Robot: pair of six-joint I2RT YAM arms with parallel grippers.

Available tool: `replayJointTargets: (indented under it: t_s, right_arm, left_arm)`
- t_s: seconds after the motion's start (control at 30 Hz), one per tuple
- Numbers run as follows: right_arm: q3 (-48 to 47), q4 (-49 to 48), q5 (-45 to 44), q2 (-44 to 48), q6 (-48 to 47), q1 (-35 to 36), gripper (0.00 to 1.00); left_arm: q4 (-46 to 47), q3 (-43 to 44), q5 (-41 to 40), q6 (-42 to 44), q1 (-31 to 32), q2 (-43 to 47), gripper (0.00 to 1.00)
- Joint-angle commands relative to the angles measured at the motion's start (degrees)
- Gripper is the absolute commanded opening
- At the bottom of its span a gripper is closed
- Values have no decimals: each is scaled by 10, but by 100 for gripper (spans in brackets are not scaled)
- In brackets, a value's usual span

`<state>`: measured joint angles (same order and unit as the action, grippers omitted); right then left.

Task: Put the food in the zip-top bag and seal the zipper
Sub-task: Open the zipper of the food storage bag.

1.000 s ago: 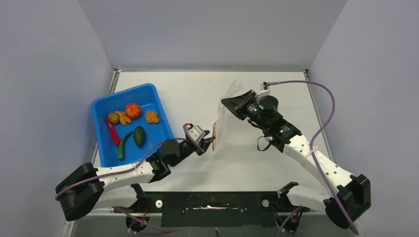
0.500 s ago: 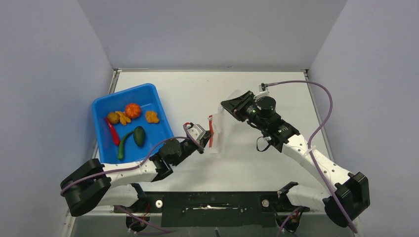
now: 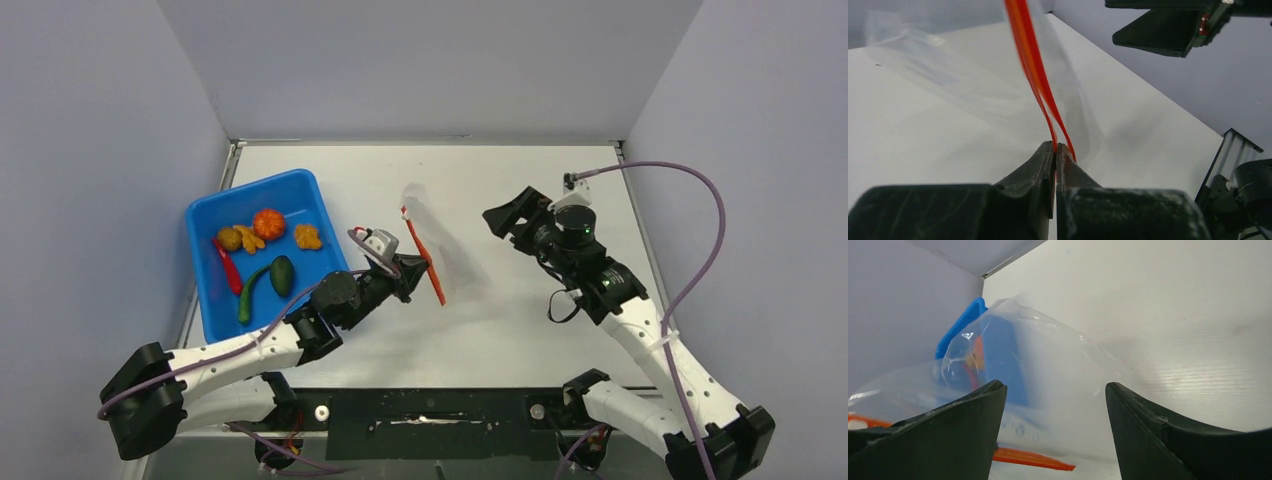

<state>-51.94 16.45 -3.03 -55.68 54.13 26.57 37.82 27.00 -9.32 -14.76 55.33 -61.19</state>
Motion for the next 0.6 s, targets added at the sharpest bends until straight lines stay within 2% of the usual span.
replayJointTargets:
  t_s: [0.0, 0.2, 0.27, 0.4, 0.47, 0.57]
  right_arm:
    - [-5, 30, -27, 49, -126, 1, 73]
    - [-5, 14, 41, 75, -177, 27, 65]
    - [-1, 3, 56, 76, -189, 43, 63]
    - [11, -18, 80, 67, -192, 73, 60]
    - [11, -16, 52, 56, -185, 100, 57]
    - [3, -10, 5, 32, -193, 156, 55]
  left_arm:
    - [-149, 91, -12, -100, -10, 14, 0]
    - [-335, 159, 47, -204, -25, 4, 0]
    - [-354, 163, 78, -235, -30, -2, 0]
    - [-378, 164, 79, -267, -38, -12, 0]
    - [-378, 161, 85, -280, -52, -12, 0]
    - [-370, 164, 138, -316, -87, -8, 0]
